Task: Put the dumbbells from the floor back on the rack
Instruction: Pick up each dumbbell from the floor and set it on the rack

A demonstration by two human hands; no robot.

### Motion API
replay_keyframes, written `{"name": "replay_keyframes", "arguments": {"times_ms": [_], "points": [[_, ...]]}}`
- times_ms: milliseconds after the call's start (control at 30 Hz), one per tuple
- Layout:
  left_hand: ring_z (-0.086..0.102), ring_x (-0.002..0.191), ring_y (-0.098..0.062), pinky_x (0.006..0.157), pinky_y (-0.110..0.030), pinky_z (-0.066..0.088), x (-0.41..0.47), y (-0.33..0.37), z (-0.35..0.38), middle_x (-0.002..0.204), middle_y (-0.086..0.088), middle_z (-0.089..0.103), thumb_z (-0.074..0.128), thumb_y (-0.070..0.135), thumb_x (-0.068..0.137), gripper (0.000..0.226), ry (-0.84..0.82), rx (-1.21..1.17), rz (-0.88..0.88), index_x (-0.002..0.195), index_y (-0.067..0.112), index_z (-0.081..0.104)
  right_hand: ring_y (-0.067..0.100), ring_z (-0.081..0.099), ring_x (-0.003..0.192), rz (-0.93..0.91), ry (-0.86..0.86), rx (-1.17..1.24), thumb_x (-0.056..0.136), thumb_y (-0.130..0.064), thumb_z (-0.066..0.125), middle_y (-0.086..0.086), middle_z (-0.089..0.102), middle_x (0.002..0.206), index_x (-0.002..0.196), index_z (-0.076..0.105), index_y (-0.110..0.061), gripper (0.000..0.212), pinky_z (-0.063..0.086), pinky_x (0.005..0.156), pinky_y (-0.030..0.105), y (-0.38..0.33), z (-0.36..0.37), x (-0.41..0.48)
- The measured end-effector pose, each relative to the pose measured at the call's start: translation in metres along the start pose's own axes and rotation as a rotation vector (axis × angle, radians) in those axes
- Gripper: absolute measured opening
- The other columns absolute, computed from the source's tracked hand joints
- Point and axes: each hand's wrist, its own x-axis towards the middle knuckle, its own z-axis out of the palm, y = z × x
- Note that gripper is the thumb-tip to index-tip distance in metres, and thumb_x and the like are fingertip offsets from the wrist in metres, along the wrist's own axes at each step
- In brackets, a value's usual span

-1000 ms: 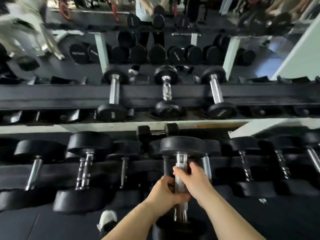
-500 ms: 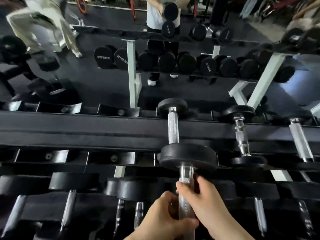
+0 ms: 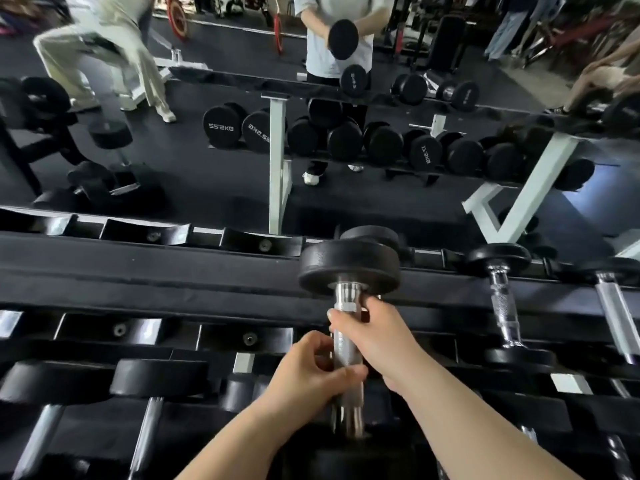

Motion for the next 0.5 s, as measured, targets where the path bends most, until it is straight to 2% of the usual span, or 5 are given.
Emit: {"name": "replay_keyframes", "arguments": {"times_ms": [133, 200, 300, 400, 500], "points": [[0.068, 0.077, -0.025, 0.068, -0.032, 0.055, 0.026, -0.001, -0.048, 0.084, -0.014, 0.072, 0.074, 0.025, 0.061, 0.026, 0.134, -0.023, -0.006, 0.078, 0.018, 0.055, 0.026, 0.064, 0.101, -0.012, -0.074, -0.019, 0.082, -0.024, 0.060, 0.012, 0.066, 0.108, 0.104, 0.058, -0.012, 0.025, 0.053, 0.086, 0.042, -0.030, 0.044, 0.042], [0.066, 0.073, -0.022, 0.069, -0.036, 0.055, 0.039, -0.003, -0.070, 0.082, -0.011, 0.070, 0.074, 0.020, 0.070, 0.021, 0.198, -0.041, -0.017, 0.079, 0.017, 0.055, 0.029, 0.063, 0.103, -0.027, -0.094, -0.034, 0.082, -0.022, 0.060, 0.016, 0.065, 0.112, 0.109, 0.058, -0.007, 0.031, 0.052, 0.092, 0.046, -0.042, 0.067, 0.065], [0.064, 0.059, -0.010, 0.057, -0.024, 0.053, 0.060, -0.008, -0.097, 0.074, -0.002, 0.068, 0.068, 0.013, 0.078, 0.014, 0.253, -0.087, -0.020, 0.079, 0.018, 0.054, 0.029, 0.062, 0.105, -0.046, -0.126, -0.083, 0.081, -0.024, 0.060, 0.016, 0.064, 0.114, 0.110, 0.059, -0.007, 0.033, 0.049, 0.096, 0.045, -0.054, 0.098, 0.096], [0.063, 0.054, -0.002, 0.056, -0.016, 0.050, 0.079, -0.014, -0.113, 0.071, 0.002, 0.066, 0.066, 0.012, 0.079, 0.016, 0.292, -0.107, -0.009, 0.076, 0.021, 0.053, 0.031, 0.062, 0.105, -0.041, -0.125, -0.124, 0.080, -0.026, 0.061, 0.016, 0.064, 0.114, 0.111, 0.058, -0.008, 0.036, 0.049, 0.096, 0.047, -0.060, 0.116, 0.120], [0.060, 0.043, 0.005, 0.046, -0.006, 0.047, 0.090, -0.020, -0.120, 0.068, 0.003, 0.065, 0.066, 0.010, 0.080, 0.016, 0.295, -0.128, -0.026, 0.077, 0.019, 0.053, 0.031, 0.062, 0.106, -0.028, -0.122, -0.153, 0.080, -0.026, 0.060, 0.016, 0.064, 0.115, 0.113, 0.058, -0.007, 0.037, 0.048, 0.096, 0.047, -0.058, 0.126, 0.134]]}}
